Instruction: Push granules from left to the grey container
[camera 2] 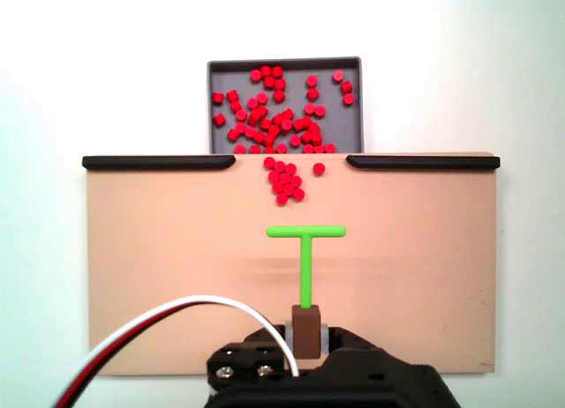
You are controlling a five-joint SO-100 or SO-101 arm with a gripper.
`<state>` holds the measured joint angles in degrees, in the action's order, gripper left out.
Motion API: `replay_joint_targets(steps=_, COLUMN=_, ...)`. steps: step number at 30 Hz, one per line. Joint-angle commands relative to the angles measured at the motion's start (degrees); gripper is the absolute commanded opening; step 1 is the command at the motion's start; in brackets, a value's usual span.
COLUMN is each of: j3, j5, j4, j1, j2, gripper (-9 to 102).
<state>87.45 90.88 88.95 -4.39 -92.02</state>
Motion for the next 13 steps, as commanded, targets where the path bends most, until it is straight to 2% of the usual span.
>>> replay_joint_targets(steps=1, j3=-1.23, j5=-0.44, j4=-0.18, j1=0.35, j2=-1.05, gripper=0)
replay_joint_targets(steps=13, j3=-1.23, j5=-0.70, j4=-0.18, j1=0.35, j2=-0.18, gripper=0)
